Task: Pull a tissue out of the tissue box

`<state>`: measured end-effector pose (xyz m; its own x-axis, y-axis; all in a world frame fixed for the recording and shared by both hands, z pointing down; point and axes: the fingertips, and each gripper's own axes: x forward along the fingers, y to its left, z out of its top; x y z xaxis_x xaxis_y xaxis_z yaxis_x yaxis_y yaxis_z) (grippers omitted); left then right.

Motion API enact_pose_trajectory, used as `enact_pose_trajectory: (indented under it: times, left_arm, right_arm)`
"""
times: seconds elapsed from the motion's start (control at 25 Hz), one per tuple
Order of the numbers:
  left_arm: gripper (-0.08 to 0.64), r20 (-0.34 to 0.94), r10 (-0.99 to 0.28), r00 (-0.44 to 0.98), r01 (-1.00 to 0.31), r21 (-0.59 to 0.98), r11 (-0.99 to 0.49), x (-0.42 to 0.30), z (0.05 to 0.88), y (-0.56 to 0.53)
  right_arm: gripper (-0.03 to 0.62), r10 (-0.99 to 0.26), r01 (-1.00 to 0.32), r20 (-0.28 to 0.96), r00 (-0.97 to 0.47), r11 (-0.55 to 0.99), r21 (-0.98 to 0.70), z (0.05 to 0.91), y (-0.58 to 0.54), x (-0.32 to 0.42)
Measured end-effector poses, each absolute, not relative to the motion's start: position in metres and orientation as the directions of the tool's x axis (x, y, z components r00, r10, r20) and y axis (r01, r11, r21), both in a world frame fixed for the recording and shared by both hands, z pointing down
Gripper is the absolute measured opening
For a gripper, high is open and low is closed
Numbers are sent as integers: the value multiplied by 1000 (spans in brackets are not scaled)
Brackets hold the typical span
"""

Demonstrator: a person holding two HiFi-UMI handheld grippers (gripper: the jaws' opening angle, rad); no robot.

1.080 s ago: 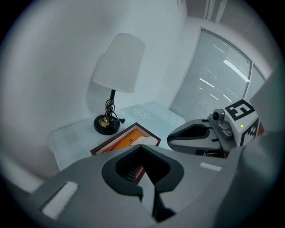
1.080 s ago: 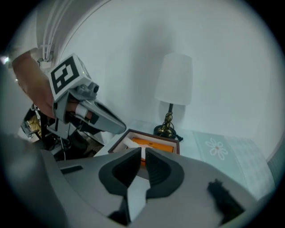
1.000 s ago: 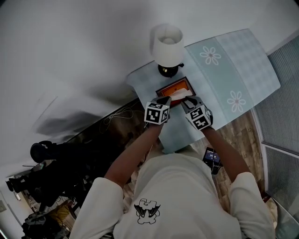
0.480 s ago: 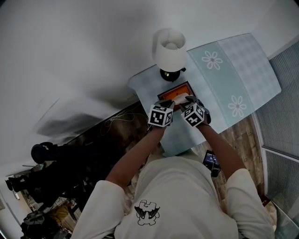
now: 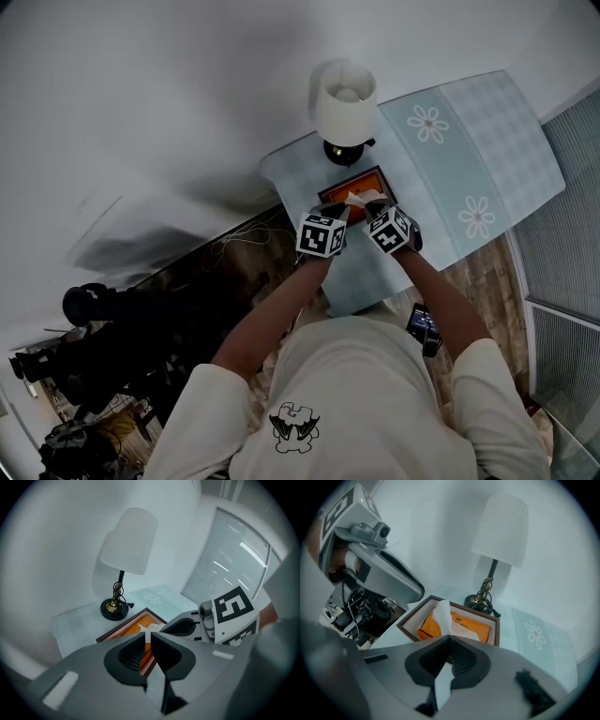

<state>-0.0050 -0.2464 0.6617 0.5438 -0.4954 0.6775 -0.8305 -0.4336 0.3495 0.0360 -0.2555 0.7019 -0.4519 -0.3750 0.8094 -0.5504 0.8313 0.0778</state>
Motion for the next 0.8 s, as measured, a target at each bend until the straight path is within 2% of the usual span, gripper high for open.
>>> enact_pose_trajectory:
  times: [0.4,0.8]
  left_arm:
    - [41,667,-508,544,-833,358,-422,-11,657,-245]
    - [43,613,-553,565,-821,351,-450,-13,628,-225]
  right_arm:
    - [15,-402,-584,774,-489,810,52,684,-257,34]
    - [15,-463,-638,671,-580,769,-21,622,-233,39]
